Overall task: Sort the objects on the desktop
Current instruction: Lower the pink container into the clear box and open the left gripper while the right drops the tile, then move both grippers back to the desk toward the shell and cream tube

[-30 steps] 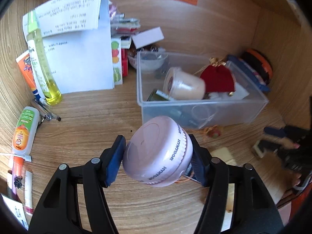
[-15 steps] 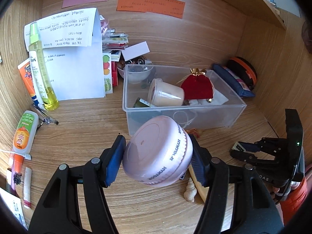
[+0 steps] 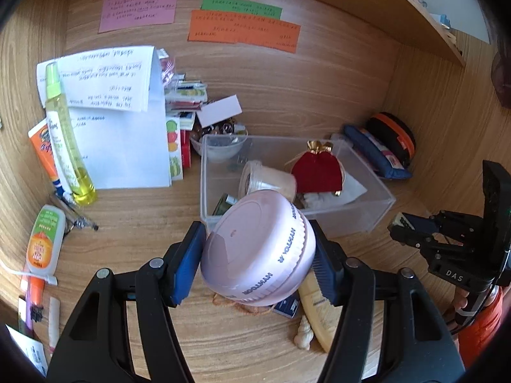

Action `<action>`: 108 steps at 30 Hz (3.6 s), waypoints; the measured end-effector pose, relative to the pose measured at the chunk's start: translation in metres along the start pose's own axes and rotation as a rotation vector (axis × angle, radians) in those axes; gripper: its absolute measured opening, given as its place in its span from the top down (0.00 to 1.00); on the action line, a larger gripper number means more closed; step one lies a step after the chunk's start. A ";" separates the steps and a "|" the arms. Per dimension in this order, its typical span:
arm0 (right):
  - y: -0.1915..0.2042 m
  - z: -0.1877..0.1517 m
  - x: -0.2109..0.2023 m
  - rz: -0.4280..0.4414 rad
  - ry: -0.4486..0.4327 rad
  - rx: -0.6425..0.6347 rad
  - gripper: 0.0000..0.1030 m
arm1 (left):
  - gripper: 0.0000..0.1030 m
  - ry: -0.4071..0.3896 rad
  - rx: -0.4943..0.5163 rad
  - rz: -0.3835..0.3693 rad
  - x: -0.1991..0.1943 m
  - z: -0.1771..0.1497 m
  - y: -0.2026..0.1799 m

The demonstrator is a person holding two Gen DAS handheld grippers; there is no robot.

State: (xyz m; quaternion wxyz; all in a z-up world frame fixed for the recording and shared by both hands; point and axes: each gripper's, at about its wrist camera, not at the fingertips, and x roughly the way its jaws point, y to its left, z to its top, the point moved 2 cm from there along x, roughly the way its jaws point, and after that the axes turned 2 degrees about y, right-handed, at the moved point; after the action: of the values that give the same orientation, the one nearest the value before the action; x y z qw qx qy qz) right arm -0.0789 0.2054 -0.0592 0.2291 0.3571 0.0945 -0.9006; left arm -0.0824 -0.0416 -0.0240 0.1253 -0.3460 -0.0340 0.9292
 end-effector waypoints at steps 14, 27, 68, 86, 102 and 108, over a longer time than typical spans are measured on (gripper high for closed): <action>-0.016 0.038 0.008 0.013 -0.067 0.012 0.78 | 0.39 0.033 0.043 -0.025 0.036 0.035 -0.021; -0.031 0.057 0.034 0.043 -0.062 0.022 0.78 | 0.39 0.103 0.043 -0.045 0.091 0.054 -0.029; -0.025 0.054 0.043 0.011 -0.054 -0.005 0.53 | 0.25 0.085 0.058 0.042 0.084 0.049 -0.026; 0.031 0.023 -0.004 -0.015 -0.058 -0.040 0.19 | 0.05 0.064 -0.008 0.152 0.019 -0.003 0.010; 0.096 -0.022 0.023 0.077 0.090 -0.083 0.18 | 0.04 0.152 -0.085 0.181 0.008 -0.070 0.039; 0.099 -0.022 0.034 0.051 0.109 -0.095 0.18 | 0.04 0.166 -0.069 0.180 0.011 -0.079 0.036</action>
State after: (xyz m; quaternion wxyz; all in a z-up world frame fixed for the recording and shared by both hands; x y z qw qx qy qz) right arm -0.0399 0.1142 -0.0988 0.2633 0.3967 0.1402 -0.8681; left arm -0.0460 -0.0759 -0.0963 0.0319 -0.4276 -0.0245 0.9031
